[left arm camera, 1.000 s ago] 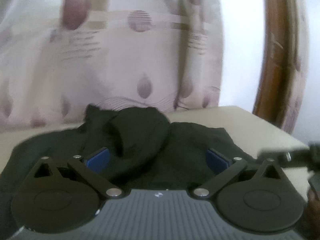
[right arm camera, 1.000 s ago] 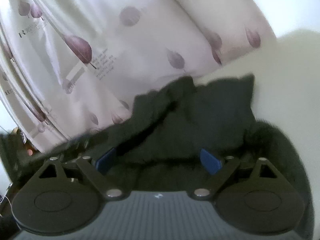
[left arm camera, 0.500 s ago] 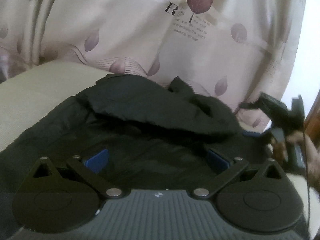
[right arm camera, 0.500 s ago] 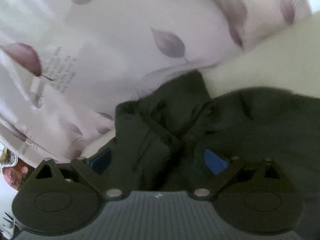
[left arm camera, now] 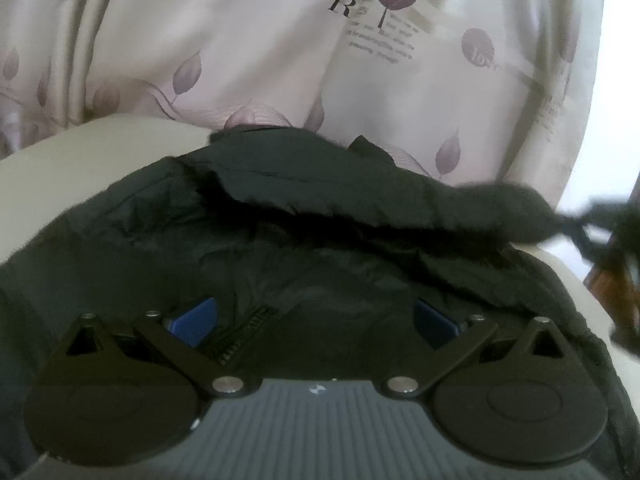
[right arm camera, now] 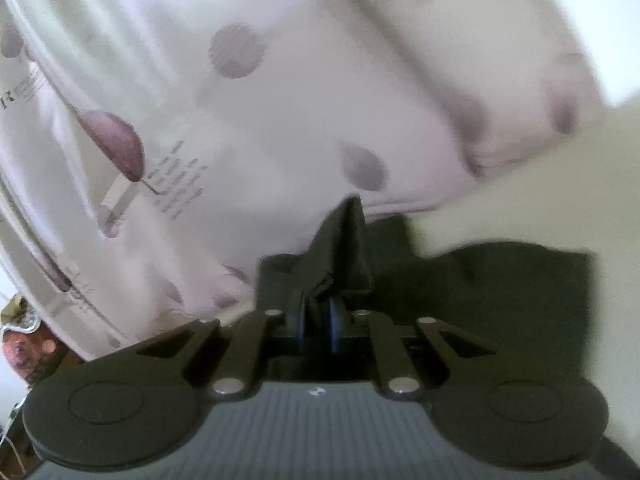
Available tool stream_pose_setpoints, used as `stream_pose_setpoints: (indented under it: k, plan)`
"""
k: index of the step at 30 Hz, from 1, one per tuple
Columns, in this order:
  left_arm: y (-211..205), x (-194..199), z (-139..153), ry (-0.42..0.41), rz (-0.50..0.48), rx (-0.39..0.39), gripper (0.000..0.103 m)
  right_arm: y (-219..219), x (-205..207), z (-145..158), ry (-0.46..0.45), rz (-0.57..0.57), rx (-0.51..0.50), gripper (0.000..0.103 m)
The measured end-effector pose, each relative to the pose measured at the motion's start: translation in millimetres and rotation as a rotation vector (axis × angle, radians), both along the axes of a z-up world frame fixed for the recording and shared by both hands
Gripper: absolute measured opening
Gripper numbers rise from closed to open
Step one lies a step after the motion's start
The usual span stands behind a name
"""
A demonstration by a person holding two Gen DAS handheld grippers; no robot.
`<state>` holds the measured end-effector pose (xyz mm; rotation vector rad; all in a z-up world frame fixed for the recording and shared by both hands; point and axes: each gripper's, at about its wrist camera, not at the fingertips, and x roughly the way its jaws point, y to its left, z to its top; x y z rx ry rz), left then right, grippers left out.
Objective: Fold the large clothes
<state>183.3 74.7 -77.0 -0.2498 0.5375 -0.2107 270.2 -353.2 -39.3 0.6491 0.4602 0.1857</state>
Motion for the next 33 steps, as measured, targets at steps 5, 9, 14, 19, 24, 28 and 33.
stream_pose_setpoints:
  k: [5, 9, 14, 19, 24, 28, 33]
  plan:
    - [-1.3, -0.5, -0.8, 0.001, 0.007, 0.005, 0.103, -10.1, -21.0, -49.2, 0.13, 0.006, 0.051, 0.011]
    - [-2.3, -0.3, -1.5, 0.001, 0.012, 0.008, 0.103, -17.2, -10.1, -68.6, 0.188, 0.001, 0.178, 0.011]
    - [1.8, 1.6, -3.8, 0.014, 0.025, -0.021, 0.103, 14.1, 7.2, -58.5, 0.205, 0.054, 0.103, 0.011]
    - [3.6, 0.5, -4.4, 0.014, 0.033, -0.034, 0.103, 41.7, 27.7, -60.3, 0.223, 0.099, 0.068, 0.011]
    - [5.5, 1.3, -5.3, 0.02, 0.035, -0.048, 0.103, 44.7, 30.7, -58.5, 0.232, 0.128, 0.02, 0.011]
    - [6.5, 2.0, -5.0, 0.023, 0.038, -0.056, 0.103, 40.8, 29.8, -53.9, 0.229, 0.112, -0.028, 0.013]
    - [9.9, -8.8, 13.2, 0.033, 0.059, -0.019, 0.102, 14.7, -3.2, -46.4, 0.218, 0.089, 0.117, 0.045]
